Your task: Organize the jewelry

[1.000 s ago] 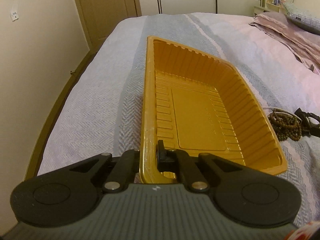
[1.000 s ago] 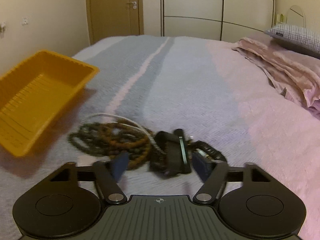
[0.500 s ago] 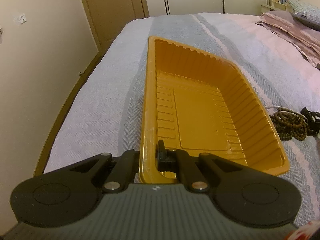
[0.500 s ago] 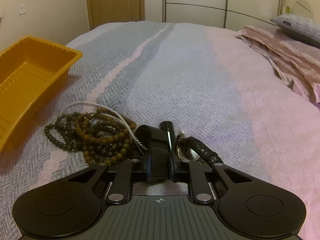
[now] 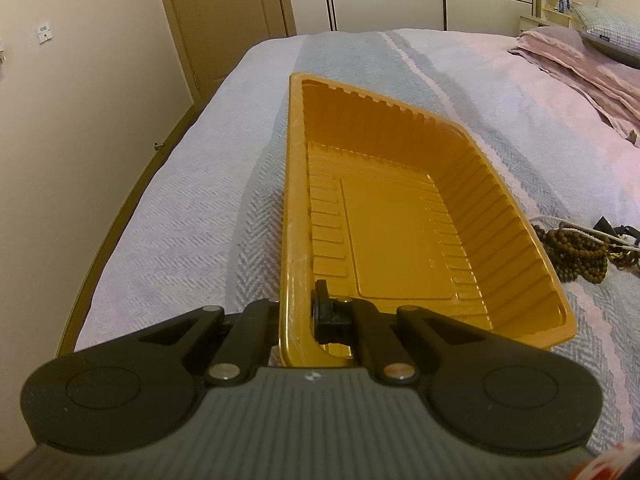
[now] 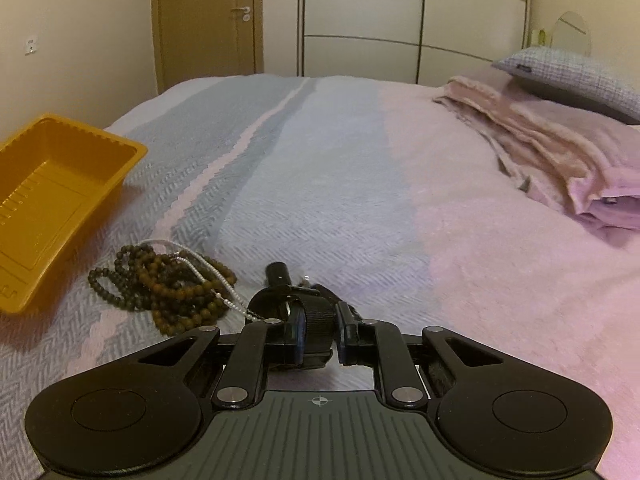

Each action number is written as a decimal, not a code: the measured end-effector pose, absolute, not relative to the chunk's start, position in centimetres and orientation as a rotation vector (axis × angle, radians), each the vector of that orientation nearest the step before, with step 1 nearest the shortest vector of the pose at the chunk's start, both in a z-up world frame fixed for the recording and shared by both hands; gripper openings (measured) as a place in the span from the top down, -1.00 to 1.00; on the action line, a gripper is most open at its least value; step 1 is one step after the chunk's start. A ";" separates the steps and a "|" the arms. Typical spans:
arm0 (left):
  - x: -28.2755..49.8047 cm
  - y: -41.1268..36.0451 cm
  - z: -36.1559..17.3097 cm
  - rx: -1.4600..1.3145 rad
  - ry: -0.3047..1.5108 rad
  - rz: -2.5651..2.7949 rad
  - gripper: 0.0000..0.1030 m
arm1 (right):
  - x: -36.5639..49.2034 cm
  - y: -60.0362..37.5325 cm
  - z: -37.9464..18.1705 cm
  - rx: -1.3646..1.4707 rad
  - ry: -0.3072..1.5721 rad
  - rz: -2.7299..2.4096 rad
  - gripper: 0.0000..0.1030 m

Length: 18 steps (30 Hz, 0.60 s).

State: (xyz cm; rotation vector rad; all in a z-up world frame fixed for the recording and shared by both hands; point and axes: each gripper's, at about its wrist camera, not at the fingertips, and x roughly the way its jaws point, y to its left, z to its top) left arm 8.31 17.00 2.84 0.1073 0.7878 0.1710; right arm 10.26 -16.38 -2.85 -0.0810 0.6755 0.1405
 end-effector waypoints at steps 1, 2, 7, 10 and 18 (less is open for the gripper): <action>8.3 17.0 2.8 0.105 0.788 0.169 0.96 | 9.8 -16.5 -2.7 -0.091 0.664 0.132 0.71; 8.2 17.1 2.7 0.103 0.788 0.167 0.96 | 9.6 -16.6 -2.6 -0.103 0.659 0.127 0.71; 8.3 17.4 2.5 0.094 0.787 0.158 0.96 | 9.0 -16.2 -4.1 -0.133 0.774 0.173 0.70; 8.3 17.6 2.4 0.091 0.789 0.154 0.96 | 8.7 -15.7 -4.4 -0.174 0.742 0.134 0.28; 8.4 17.9 2.3 0.082 0.787 0.143 0.96 | 7.7 -12.4 -3.3 -0.393 0.607 0.315 -0.05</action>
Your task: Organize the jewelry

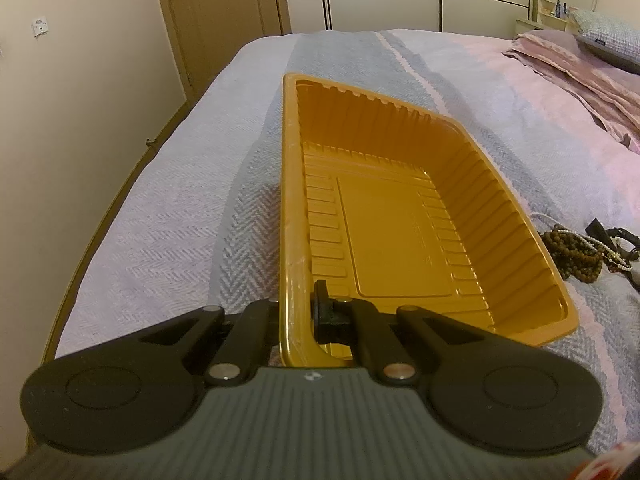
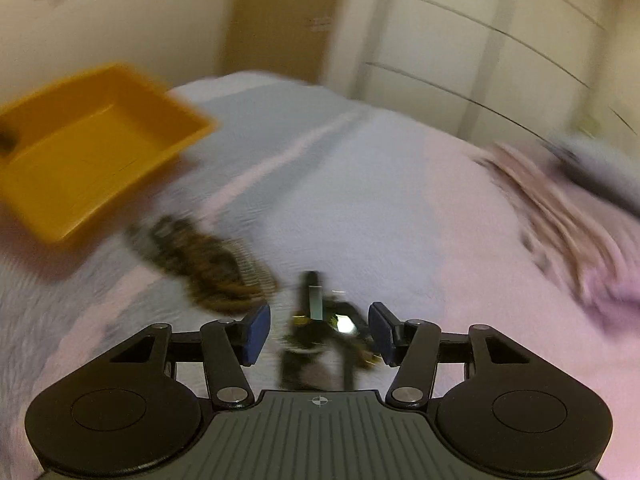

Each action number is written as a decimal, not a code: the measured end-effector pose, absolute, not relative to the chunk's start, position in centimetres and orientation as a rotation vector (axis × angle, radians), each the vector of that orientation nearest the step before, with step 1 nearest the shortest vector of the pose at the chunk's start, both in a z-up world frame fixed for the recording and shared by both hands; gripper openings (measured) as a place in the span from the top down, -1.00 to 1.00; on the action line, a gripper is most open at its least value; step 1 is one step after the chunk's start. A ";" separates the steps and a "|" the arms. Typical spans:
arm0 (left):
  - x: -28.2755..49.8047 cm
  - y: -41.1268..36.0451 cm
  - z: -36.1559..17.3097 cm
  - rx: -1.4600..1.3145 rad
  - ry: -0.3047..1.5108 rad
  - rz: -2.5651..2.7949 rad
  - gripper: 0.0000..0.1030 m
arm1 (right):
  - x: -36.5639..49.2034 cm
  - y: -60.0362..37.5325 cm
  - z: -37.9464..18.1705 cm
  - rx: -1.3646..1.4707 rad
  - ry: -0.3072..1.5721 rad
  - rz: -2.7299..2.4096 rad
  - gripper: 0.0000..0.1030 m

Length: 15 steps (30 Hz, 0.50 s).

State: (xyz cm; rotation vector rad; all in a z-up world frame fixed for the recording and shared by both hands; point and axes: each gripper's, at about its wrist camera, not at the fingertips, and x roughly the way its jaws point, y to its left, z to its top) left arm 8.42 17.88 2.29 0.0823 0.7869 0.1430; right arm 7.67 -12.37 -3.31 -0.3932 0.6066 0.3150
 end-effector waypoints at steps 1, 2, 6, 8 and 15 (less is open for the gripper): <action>8.5 17.9 2.2 0.081 0.787 0.140 0.96 | 7.7 -11.4 -3.7 -0.464 0.621 0.361 0.05; 8.5 18.1 2.2 0.079 0.788 0.137 0.96 | 7.9 -10.5 -4.3 -0.521 0.636 0.393 0.27; 8.5 18.5 2.0 0.071 0.788 0.133 0.96 | 9.0 -8.5 -7.0 -0.672 0.680 0.450 0.68; 8.5 18.6 2.0 0.068 0.788 0.132 0.96 | 9.6 -7.9 -8.2 -0.740 0.685 0.443 0.70; 8.4 18.8 2.1 0.068 0.784 0.128 0.96 | 9.6 -9.0 -7.1 -0.766 0.634 0.403 0.95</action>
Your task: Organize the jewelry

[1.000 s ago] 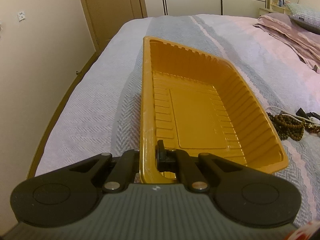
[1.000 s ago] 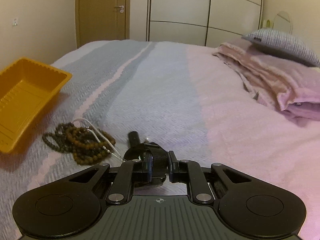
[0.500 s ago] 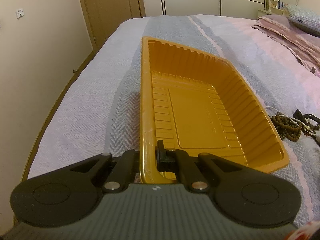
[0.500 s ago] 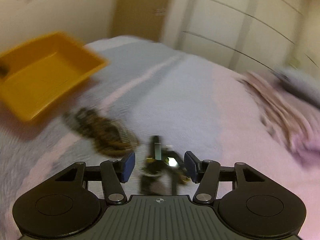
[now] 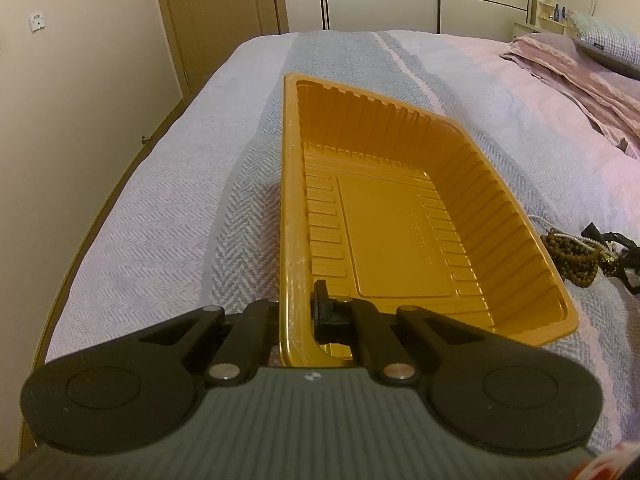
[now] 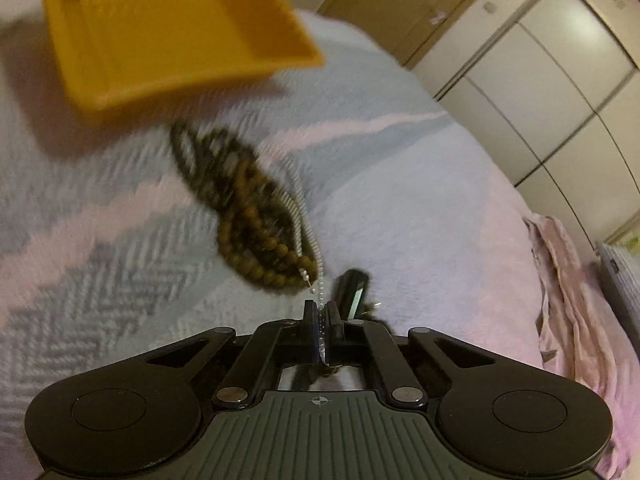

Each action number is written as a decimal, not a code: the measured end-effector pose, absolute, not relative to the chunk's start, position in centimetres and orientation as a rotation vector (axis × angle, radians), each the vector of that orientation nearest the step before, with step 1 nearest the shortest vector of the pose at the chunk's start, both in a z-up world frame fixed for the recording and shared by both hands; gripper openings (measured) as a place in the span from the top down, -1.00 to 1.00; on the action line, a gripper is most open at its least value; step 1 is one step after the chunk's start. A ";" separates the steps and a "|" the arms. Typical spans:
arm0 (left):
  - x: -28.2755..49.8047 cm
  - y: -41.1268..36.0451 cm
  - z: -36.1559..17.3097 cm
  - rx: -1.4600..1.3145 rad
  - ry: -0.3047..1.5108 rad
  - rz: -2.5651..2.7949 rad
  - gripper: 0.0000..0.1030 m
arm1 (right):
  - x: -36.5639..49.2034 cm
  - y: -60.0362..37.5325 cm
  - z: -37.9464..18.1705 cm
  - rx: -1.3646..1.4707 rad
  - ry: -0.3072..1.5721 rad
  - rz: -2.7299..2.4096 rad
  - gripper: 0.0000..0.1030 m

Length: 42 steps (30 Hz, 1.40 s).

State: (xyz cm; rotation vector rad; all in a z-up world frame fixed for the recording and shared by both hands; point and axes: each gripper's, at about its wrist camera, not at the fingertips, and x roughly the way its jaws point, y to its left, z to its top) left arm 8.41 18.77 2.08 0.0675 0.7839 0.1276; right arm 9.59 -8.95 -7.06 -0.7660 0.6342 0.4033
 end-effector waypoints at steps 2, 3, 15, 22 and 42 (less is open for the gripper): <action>8.4 18.8 2.1 0.068 0.784 0.127 0.96 | 8.9 -10.0 -4.7 -0.708 0.591 0.386 0.95; 8.4 18.8 2.1 0.068 0.783 0.126 0.96 | 8.7 -10.5 -3.6 -0.675 0.576 0.377 0.95; 8.5 18.9 2.0 0.065 0.779 0.116 0.96 | 7.3 -13.8 6.8 -0.482 0.405 0.356 0.95; 8.6 19.3 1.9 0.061 0.776 0.110 0.96 | 7.4 -14.2 10.8 -0.441 0.347 0.372 0.95; 8.6 19.7 1.6 0.045 0.775 0.099 0.96 | 9.0 -12.8 2.8 -0.339 0.707 0.593 0.94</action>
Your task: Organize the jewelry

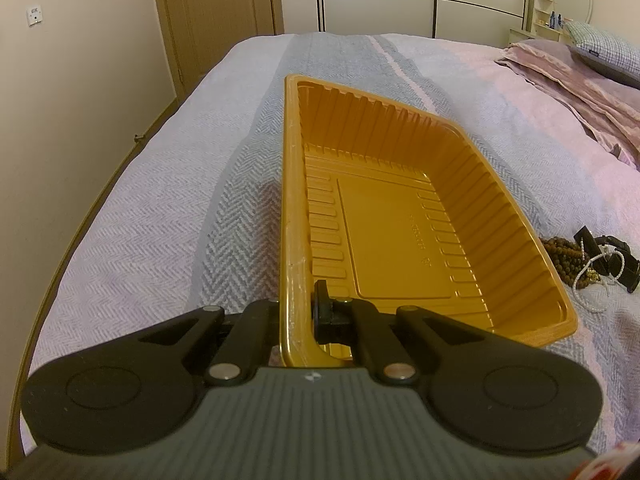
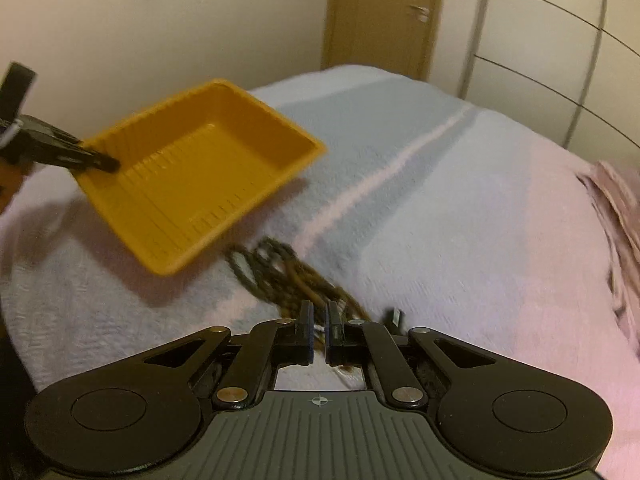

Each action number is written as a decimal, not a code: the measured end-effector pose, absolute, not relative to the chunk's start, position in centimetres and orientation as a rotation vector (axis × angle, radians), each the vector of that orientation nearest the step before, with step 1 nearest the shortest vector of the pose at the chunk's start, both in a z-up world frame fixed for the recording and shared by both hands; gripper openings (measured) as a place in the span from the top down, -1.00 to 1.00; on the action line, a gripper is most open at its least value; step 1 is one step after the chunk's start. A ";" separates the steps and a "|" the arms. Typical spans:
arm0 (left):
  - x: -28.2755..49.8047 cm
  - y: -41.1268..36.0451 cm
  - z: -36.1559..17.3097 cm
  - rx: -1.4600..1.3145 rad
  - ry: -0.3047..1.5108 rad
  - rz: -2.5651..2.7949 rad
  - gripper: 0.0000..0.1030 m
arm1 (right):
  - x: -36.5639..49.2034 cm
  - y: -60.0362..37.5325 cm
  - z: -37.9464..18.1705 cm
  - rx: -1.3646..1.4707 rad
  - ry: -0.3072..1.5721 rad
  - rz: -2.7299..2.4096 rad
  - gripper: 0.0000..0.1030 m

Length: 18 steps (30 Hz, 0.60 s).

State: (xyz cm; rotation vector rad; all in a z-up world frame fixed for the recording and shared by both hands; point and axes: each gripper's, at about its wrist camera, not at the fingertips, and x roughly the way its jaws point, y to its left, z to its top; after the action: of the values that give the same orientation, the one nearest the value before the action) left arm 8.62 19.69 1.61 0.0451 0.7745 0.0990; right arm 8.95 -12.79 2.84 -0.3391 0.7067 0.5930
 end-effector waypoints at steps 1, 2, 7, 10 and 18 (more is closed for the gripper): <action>8.6 19.7 1.6 0.045 0.774 0.099 0.96 | 9.2 -13.1 2.5 -0.338 0.707 0.570 0.94; 8.6 19.7 1.6 0.045 0.775 0.099 0.96 | 9.3 -13.1 2.2 -0.343 0.708 0.546 0.94; 8.7 19.7 1.6 0.037 0.777 0.098 0.96 | 10.7 -13.2 -0.3 -0.357 0.756 0.535 0.94; 8.6 19.8 1.6 0.031 0.779 0.098 0.96 | 11.7 -12.8 -2.0 -0.350 0.809 0.564 0.94; 8.8 20.0 1.7 0.025 0.785 0.095 0.96 | 13.0 -10.7 -5.5 -0.453 0.854 0.586 0.82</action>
State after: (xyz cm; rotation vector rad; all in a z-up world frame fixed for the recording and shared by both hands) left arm 8.76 20.05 1.66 0.0251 0.7847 0.0951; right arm 13.03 -10.71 -5.47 -0.4532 0.8543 0.5857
